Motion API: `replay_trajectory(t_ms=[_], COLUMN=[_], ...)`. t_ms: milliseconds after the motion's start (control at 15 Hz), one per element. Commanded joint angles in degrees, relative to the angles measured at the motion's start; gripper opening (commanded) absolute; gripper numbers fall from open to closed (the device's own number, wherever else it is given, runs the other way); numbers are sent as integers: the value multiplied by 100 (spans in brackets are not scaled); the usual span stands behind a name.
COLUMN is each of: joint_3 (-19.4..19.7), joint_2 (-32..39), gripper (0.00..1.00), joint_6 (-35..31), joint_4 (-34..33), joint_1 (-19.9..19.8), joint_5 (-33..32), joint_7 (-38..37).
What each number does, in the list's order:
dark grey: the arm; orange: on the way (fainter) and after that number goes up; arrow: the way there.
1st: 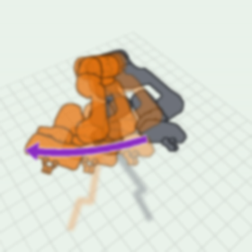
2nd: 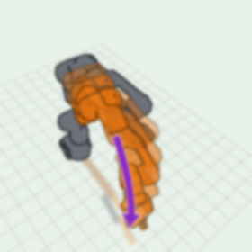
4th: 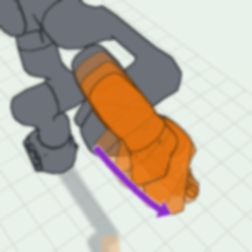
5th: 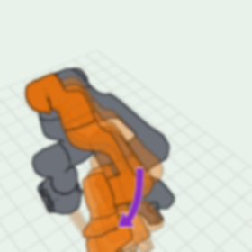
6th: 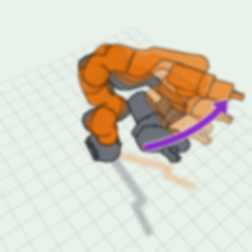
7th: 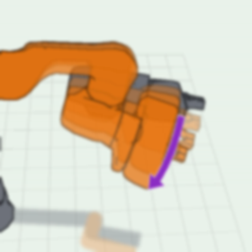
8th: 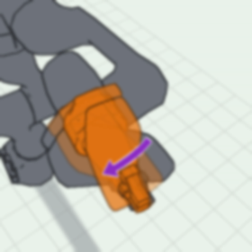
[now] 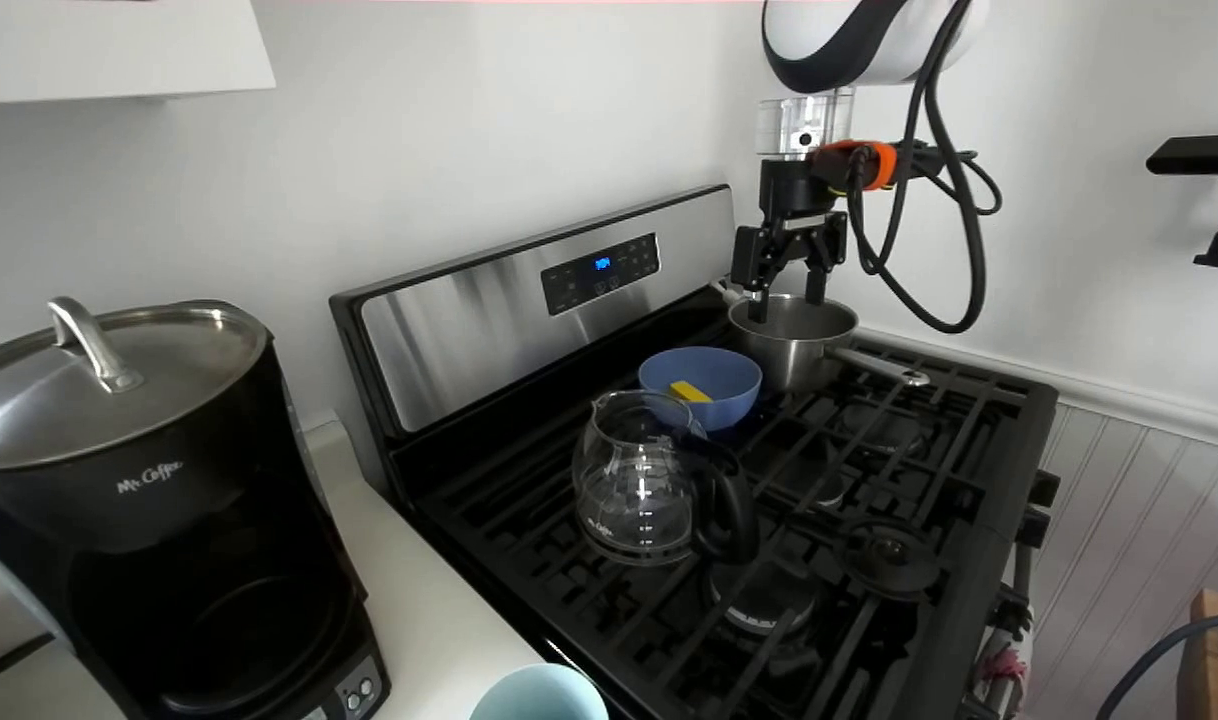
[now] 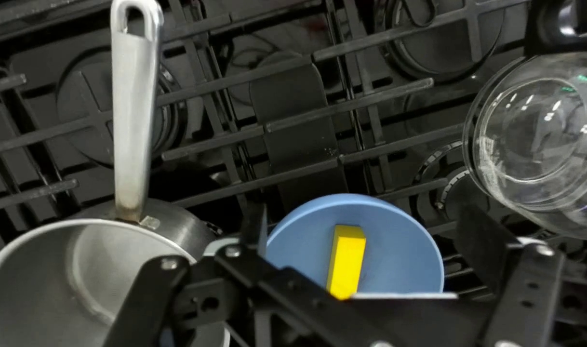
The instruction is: Remove the yellow block from the blue bowl and put it in the silver pot
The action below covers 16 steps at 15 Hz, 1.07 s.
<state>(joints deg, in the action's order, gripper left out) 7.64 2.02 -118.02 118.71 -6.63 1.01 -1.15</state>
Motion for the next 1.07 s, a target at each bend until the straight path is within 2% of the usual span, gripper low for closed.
replay_trajectory(t_ms=[0,67,133,333,800,1000], joint_3=[-28,-49,-37,-52,-54,-91], joint_2=[1028,1153,678,1096,1135,1521], gripper=[100,100,100,100,100,100], joint_6=[413,597,215,394,431,325], joint_4=[-1163,-1327,-707,-1133,-1213,-1512], joint_1=[-51,-75,-35,-49,-53,-64], joint_5=[63,116,4,2,1,52], joint_7=[416,626,302,461,495,606])
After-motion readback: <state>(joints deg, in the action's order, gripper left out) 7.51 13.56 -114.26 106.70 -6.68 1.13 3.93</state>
